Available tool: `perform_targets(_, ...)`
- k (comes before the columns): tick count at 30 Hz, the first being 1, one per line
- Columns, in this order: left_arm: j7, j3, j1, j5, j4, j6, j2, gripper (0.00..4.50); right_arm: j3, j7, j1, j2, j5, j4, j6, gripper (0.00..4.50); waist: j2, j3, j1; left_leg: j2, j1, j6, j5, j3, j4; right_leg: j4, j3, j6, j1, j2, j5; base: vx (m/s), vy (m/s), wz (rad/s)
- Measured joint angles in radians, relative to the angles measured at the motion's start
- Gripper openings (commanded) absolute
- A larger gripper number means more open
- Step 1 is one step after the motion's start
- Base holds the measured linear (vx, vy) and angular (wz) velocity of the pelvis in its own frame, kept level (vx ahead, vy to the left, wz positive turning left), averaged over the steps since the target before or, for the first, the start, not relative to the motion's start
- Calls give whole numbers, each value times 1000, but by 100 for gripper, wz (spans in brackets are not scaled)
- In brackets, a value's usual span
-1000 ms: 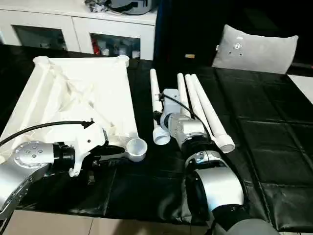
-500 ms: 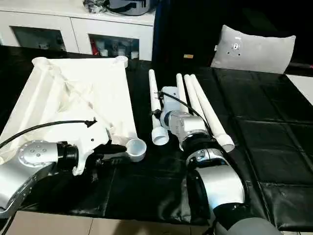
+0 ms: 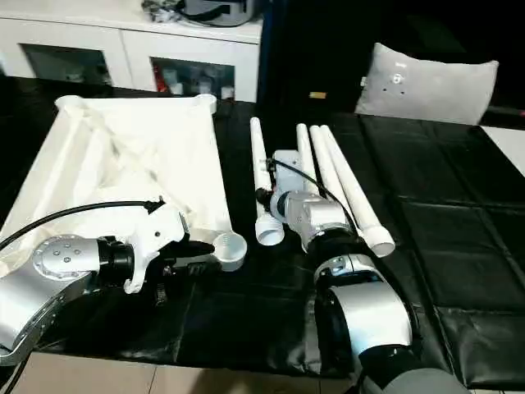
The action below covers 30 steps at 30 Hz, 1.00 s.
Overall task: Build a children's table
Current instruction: Pick table leg
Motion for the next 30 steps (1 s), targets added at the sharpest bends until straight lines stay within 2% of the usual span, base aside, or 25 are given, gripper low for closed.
perform_targets(7, 2, 0, 0, 0, 0, 4, 3, 161, 7, -2, 0, -3, -10, 14, 13, 295, -4, -3, -2, 0, 1, 0, 0, 0, 0, 0, 0, 0, 1, 0, 0, 0, 0, 0)
perform_targets(10, 4, 0, 0, 0, 0, 4, 4, 161, 9, -2, 1, -7, -10, 19, 13, 295, -5, -3, -3, 1, 1, 0, 0, 0, 0, 0, 0, 0, 1, 0, 0, 0, 0, 0)
perform_targets(15, 6, 0, 0, 0, 0, 4, 5, 161, 7, 0, 5, -8, -8, 20, 3, 250, -7, -5, -4, 1, 1, 0, 0, 0, 0, 0, 0, 0, 0, 0, 0, 0, 0, 0)
perform_targets(23, 8, 0, 0, 0, 0, 4, 7, 161, 7, 1, 15, -9, -8, 18, -13, 250, -7, -5, -5, 1, 1, 0, 0, 0, 0, 0, 0, 0, 0, 0, 0, 0, 0, 0)
perform_targets(24, 8, 0, 0, 0, 0, 4, 7, 161, 6, 2, 15, -9, -8, 18, -15, 233, -7, -5, -5, 1, 1, 0, 0, 0, 0, 0, 0, 0, 0, 0, 0, 0, 0, 0)
perform_targets(25, 9, 0, 0, 1, 1, 4, 7, 161, 6, 7, 16, -9, -7, 17, -19, 224, -2, -3, -5, 1, 1, 0, 0, 0, 0, 0, 0, 0, 0, 0, 0, 0, 0, 0)
perform_targets(30, 34, 1, 0, 18, 25, -14, -5, 161, -20, 17, 35, -9, 11, -7, -57, 188, 2, -2, -6, 1, 1, 0, 0, 1, 0, 0, 0, 0, 0, 0, 0, 0, 0, 0)
